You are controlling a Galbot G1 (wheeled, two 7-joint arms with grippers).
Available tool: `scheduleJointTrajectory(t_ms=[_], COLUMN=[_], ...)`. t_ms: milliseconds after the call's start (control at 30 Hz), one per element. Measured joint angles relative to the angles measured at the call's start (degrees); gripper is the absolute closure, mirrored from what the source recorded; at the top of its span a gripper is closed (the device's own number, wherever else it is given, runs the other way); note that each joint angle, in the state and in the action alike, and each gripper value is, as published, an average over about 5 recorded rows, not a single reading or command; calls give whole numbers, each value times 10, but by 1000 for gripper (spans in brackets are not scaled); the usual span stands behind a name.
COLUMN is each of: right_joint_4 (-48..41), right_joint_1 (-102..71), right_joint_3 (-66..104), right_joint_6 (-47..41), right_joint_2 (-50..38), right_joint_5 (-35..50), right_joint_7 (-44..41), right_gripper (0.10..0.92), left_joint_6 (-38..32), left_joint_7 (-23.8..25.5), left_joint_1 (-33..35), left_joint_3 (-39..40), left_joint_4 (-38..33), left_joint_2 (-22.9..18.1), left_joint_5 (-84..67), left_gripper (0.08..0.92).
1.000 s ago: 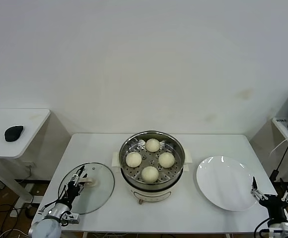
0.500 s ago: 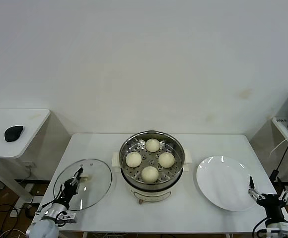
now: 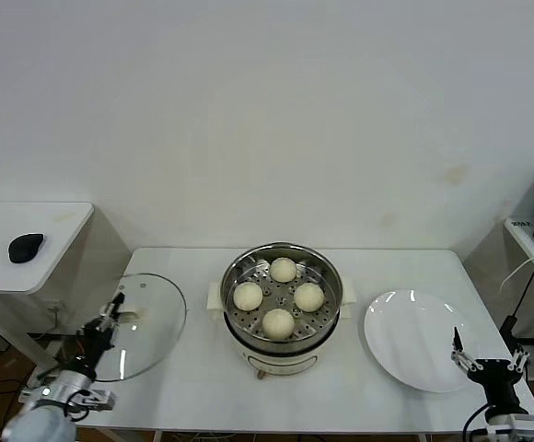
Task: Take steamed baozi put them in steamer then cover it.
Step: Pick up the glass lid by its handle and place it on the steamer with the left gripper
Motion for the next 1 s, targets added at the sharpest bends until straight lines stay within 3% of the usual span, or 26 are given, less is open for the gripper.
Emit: scheduleJointTrajectory(t_ms=[267, 500, 1000], right_joint_4=[1, 1, -21], right_joint_1=[-1, 3, 25], right_joint_3=[-15, -30, -59], right_joint_6=[3, 5, 7], right_joint_2=[7, 19, 48], right_joint_5=[-13, -34, -76], right_joint_7=[0, 4, 14], right_gripper=[203, 203, 203], left_joint_6=[72, 140, 256], left_joint_7=[66, 104, 192], left_joint_1=[0, -46, -228], left_joint_3=[3, 81, 312], left_joint_4=[-100, -146, -132], left_joint_2=[47, 66, -1], left_joint_5=[-38, -50, 14], left_gripper=[863, 863, 863])
